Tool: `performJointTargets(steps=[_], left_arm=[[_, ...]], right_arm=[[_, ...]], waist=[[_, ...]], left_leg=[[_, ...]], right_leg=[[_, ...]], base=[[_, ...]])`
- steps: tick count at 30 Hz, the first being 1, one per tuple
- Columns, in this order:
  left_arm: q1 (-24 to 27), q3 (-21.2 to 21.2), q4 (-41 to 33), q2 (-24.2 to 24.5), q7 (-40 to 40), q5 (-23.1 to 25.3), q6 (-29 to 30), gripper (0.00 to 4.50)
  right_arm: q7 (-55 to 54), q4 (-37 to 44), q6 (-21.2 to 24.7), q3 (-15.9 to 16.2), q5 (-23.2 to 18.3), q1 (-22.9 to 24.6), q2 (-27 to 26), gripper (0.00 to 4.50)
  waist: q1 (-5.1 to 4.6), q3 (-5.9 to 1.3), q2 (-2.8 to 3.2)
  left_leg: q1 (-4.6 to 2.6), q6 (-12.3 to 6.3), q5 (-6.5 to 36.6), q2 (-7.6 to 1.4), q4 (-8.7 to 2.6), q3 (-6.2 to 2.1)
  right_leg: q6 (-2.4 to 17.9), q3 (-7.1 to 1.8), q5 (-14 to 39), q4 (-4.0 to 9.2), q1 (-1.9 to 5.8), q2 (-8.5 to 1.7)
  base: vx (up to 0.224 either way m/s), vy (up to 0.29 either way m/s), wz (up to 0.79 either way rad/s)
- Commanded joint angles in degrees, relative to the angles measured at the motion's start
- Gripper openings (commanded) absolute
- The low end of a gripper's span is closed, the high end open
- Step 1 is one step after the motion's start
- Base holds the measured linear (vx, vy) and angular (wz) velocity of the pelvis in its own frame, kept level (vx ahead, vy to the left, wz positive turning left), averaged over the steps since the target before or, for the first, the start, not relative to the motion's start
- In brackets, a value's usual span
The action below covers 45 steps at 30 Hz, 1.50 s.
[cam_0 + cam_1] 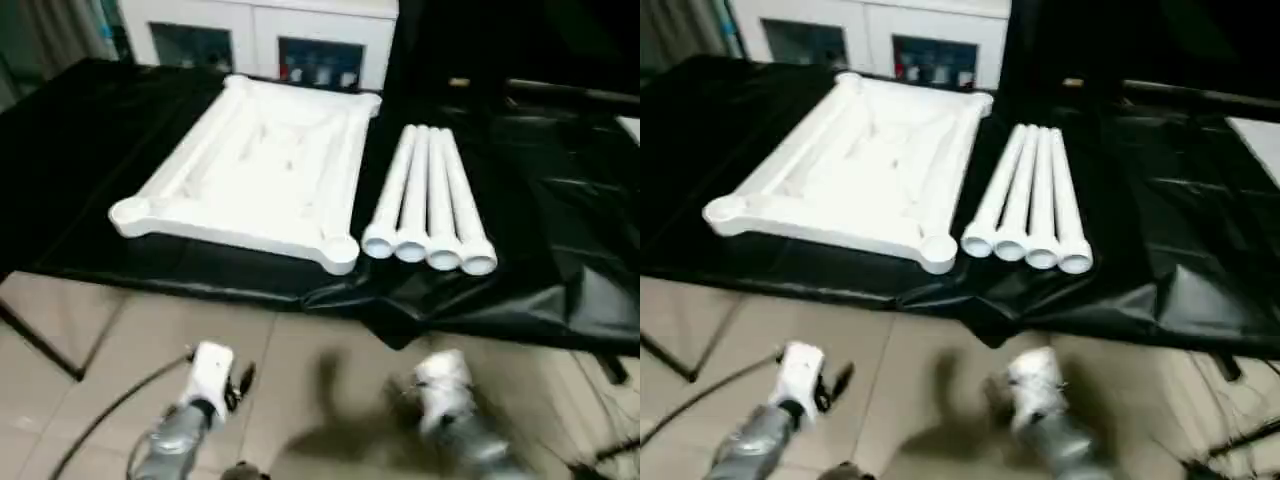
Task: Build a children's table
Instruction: Move to table
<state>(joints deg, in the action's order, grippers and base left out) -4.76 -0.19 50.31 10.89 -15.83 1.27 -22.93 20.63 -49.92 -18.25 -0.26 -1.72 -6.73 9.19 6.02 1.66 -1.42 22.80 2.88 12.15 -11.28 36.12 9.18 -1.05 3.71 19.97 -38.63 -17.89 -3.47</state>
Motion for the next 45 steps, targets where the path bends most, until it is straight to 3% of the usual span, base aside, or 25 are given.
performJointTargets(steps=[1,3,4,5,6,7,10,12,14,15,16,17,20,21,22,23,24,27,29,32,37,39,42,43,45], left_arm=[[4.24,-2.57,-7.19,0.30,-0.75,0.59,-0.64,3.15],[6.92,-3.67,-10.05,1.00,-1.15,1.90,-1.50,3.15],[8.81,-3.93,-12.66,1.12,-2.28,1.37,-1.58,3.15],[10.05,-4.04,-14.42,1.17,-3.01,0.93,-1.66,3.15],[11.28,-4.18,-16.09,1.25,-3.64,0.82,-1.79,3.15],[14.24,-4.65,-19.91,1.59,-4.89,0.91,-2.38,3.15],[18.76,-5.61,-26.20,2.58,-6.04,0.97,-2.06,3.15],[22.16,-5.11,-33.00,3.26,-5.00,0.84,-1.53,3.15],[23.50,-4.76,-35.90,3.54,-4.57,0.77,-1.32,3.15],[26.00,-3.82,-42.87,4.15,-3.79,0.28,0.55,3.15],[26.99,-3.40,-45.47,4.36,-3.18,0.29,1.25,3.15],[29.05,-2.21,-50.94,4.48,-1.81,0.06,3.07,3.15],[30.16,-0.02,-56.95,3.60,-0.52,0.75,4.98,3.15],[29.66,0.54,-58.70,3.53,-0.37,0.34,6.14,3.15],[29.21,0.82,-59.62,3.56,-0.33,-0.05,6.94,3.15],[27.91,1.38,-60.70,3.49,0.20,-0.74,8.33,3.15],[26.48,1.74,-60.95,3.45,0.60,-1.26,9.31,3.15],[21.89,2.05,-57.89,3.38,1.70,-1.28,10.28,3.15],[19.52,2.23,-56.19,3.04,2.63,-1.73,11.54,3.15],[15.62,2.35,-54.19,2.18,2.30,-3.40,13.71,3.15],[9.61,2.59,-47.16,1.94,1.68,-2.86,14.51,3.15],[4.85,3.11,-42.49,2.39,1.01,-3.71,14.39,3.15],[0.82,2.93,-39.10,2.84,-0.59,-4.61,14.61,3.15],[0.10,2.83,-38.54,2.88,-0.98,-4.80,14.74,3.15],[-2.11,2.04,-36.81,2.70,-2.54,-5.06,15.24,3.15]], right_arm=[[6.32,8.61,0.88,1.94,-2.22,4.78,0.63,4.40],[10.62,13.69,1.43,2.77,-3.82,7.92,1.85,4.40],[12.70,16.98,2.12,3.84,-4.54,9.94,2.73,4.40],[13.96,19.14,2.54,4.57,-4.94,11.26,3.31,4.40],[14.90,21.47,3.01,5.24,-5.12,12.65,3.94,4.40],[17.55,26.91,4.59,6.83,-6.03,15.92,5.41,4.40],[20.69,27.64,3.05,7.83,-6.59,18.67,6.94,4.40],[22.76,26.31,1.59,6.73,-8.12,19.61,7.54,4.40],[23.47,25.52,0.77,6.09,-8.62,19.86,7.64,4.40],[28.63,25.00,1.14,4.93,-11.90,20.49,8.42,4.40],[30.69,25.22,1.48,4.29,-13.27,20.93,8.90,4.40],[35.59,29.34,4.68,2.71,-18.25,22.67,10.50,4.40],[34.62,44.57,12.55,1.31,-26.10,25.59,12.88,4.40],[33.39,48.83,14.68,0.43,-28.56,25.26,13.39,4.40],[32.69,51.06,15.84,-0.16,-29.99,24.83,13.63,4.40],[30.76,54.38,18.24,-1.61,-33.21,22.55,14.12,4.40],[29.09,56.80,20.18,-2.84,-35.78,20.02,14.61,4.40],[24.98,59.54,23.97,-5.33,-39.59,12.03,15.82,4.40],[24.55,59.02,24.52,-6.10,-39.52,9.29,16.20,4.40],[24.32,58.58,26.59,-6.96,-39.73,6.86,16.77,4.40],[22.90,57.83,29.81,-6.20,-38.66,5.01,16.61,4.40],[20.67,56.29,31.29,-5.36,-38.00,3.19,15.99,4.40],[18.83,54.93,32.55,-4.93,-37.87,1.50,15.44,4.40],[18.73,54.75,32.73,-4.90,-37.89,1.26,15.32,4.40],[17.17,52.89,33.09,-4.79,-36.87,0.20,14.50,4.40]], waist=[[-0.91,-1.75,0.79],[-1.52,-1.71,0.61],[-1.69,-1.28,0.56],[-1.64,-1.46,0.32],[-1.68,-1.17,0.30],[-1.85,-0.79,-0.11],[-2.04,-0.25,0.08],[-2.66,0.28,0.11],[-3.13,0.56,0.00],[-3.26,0.19,-0.12],[-3.20,-0.12,-0.47],[-3.18,-0.02,-0.31],[-2.74,-0.35,-0.57],[-2.91,-0.46,-0.87],[-2.90,-0.48,-0.57],[-2.98,-0.49,-0.93],[-3.06,-0.57,-0.54],[-3.07,-0.76,-0.90],[-2.92,-1.03,-0.61],[-2.07,-1.43,-1.22],[-1.16,-1.78,-1.82],[-1.03,-2.01,-1.81],[-0.95,-1.82,-1.70],[-0.92,-1.78,-1.95],[-0.93,-1.80,-1.71]], left_leg=[[-1.90,-8.00,8.77,-4.54,-5.72,-1.98],[-1.83,-7.70,10.14,-4.31,-5.93,-1.83],[-1.84,-6.92,12.48,-4.33,-6.36,-1.77],[-1.84,-6.68,12.33,-4.33,-6.23,-1.77],[-1.83,-6.30,12.57,-4.20,-6.54,-1.63],[-1.75,-6.28,12.19,-4.14,-6.55,-1.51],[-1.61,-6.85,12.19,-3.87,-6.44,-1.21],[-1.68,-4.42,15.71,-4.01,-6.99,-1.20],[-1.56,-3.67,17.02,-4.10,-7.21,-1.22],[-1.84,-3.66,16.94,-3.87,-6.86,-0.87],[-1.65,-3.99,16.86,-4.03,-6.82,-0.95],[-1.32,-4.70,15.44,-4.07,-6.84,-1.00],[-1.37,-8.25,8.01,-3.92,-6.08,-1.30],[-1.45,-9.05,5.65,-3.52,-6.02,-1.29],[-1.56,-8.82,5.81,-3.59,-6.06,-1.43],[-1.65,-8.47,6.34,-3.58,-6.15,-1.44],[-1.77,-7.38,6.91,-3.52,-6.19,-1.51],[-2.22,-4.86,6.52,-3.32,-6.19,-1.27],[-2.21,-3.99,4.77,-3.24,-5.94,-1.20],[-2.49,-3.33,2.81,-3.13,-5.60,-0.97],[-2.24,-2.28,2.51,-2.80,-5.63,-0.88],[-2.36,-2.07,2.02,-2.62,-5.52,-0.81],[-2.44,-1.08,4.17,-2.71,-5.87,-0.66],[-2.44,-0.89,4.81,-2.82,-5.95,-0.66],[-2.57,-0.18,6.20,-2.72,-6.12,-0.50]], right_leg=[[9.59,-2.33,-21.40,4.52,0.46,-5.58],[9.74,-2.51,-20.57,5.19,0.91,-5.49],[9.88,-2.66,-17.26,5.74,0.70,-5.62],[9.84,-2.76,-16.98,5.89,1.07,-5.73],[10.12,-2.70,-14.82,6.19,1.05,-5.63],[9.95,-2.76,-14.15,6.39,0.98,-5.41],[8.97,-3.13,-13.39,6.65,0.45,-5.22],[10.24,-3.31,-6.11,7.24,0.10,-5.32],[11.27,-3.43,-3.57,7.46,-0.03,-5.16],[11.68,-3.55,-3.47,7.41,0.00,-4.99],[11.92,-3.56,-3.62,7.39,0.37,-5.31],[11.87,-3.44,-4.80,7.47,0.57,-5.14],[9.76,-3.26,-17.10,6.45,1.17,-4.57],[8.71,-3.02,-20.57,6.27,1.23,-4.45],[7.93,-2.97,-20.43,6.20,0.93,-4.64],[7.81,-2.96,-19.44,6.30,0.89,-4.68],[8.03,-3.01,-17.45,6.28,0.76,-4.69],[7.92,-3.20,-14.23,6.45,0.47,-4.47],[7.60,-3.29,-15.69,6.16,0.50,-4.33],[6.76,-3.37,-19.98,5.88,0.36,-4.22],[5.77,-3.41,-20.48,5.78,0.60,-4.28],[5.67,-3.54,-20.60,5.68,0.41,-4.33],[6.77,-3.58,-16.98,5.95,0.07,-4.47],[6.94,-3.57,-15.89,6.05,0.10,-4.53],[7.61,-3.69,-12.57,6.24,-0.18,-4.67]], base=[[0.000,0.000,0.00],[0.000,0.000,0.00],[0.000,0.000,0.00],[0.000,0.000,0.00],[0.000,0.000,0.00],[0.000,0.000,0.00],[0.000,0.000,0.00],[0.000,0.000,0.00],[0.000,0.000,0.00],[0.000,0.000,0.00],[0.000,0.000,0.00],[0.000,0.000,0.00],[0.000,0.000,0.00],[0.000,0.000,0.00],[0.000,0.000,0.00],[0.000,0.000,0.00],[0.000,0.000,0.00],[0.000,0.000,0.00],[0.000,0.000,0.00],[0.000,0.000,0.00],[0.000,0.000,0.00],[0.000,0.000,0.00],[0.000,0.000,0.00],[0.000,0.000,0.00],[0.000,0.000,0.00]])
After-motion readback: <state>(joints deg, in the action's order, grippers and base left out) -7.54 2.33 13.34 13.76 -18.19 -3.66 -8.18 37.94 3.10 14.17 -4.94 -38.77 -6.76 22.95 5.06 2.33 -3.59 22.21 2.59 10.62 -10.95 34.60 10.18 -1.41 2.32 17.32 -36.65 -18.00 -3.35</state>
